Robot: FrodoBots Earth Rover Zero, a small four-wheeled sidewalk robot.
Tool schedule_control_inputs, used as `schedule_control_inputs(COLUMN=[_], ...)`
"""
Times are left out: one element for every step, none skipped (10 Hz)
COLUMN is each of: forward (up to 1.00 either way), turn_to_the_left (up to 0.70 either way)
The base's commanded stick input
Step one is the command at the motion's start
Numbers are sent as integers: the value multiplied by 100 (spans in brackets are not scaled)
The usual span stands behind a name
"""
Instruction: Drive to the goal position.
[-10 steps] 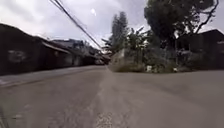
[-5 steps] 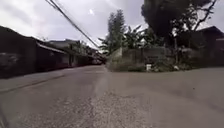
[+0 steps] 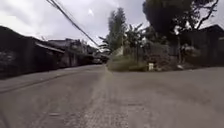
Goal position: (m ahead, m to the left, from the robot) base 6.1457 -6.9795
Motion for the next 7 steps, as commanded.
schedule_control_inputs(forward=[70, 70, 70, 70, 70, 70, 70], turn_to_the_left=[3, 1, 1, 1, 1, 1, 1])
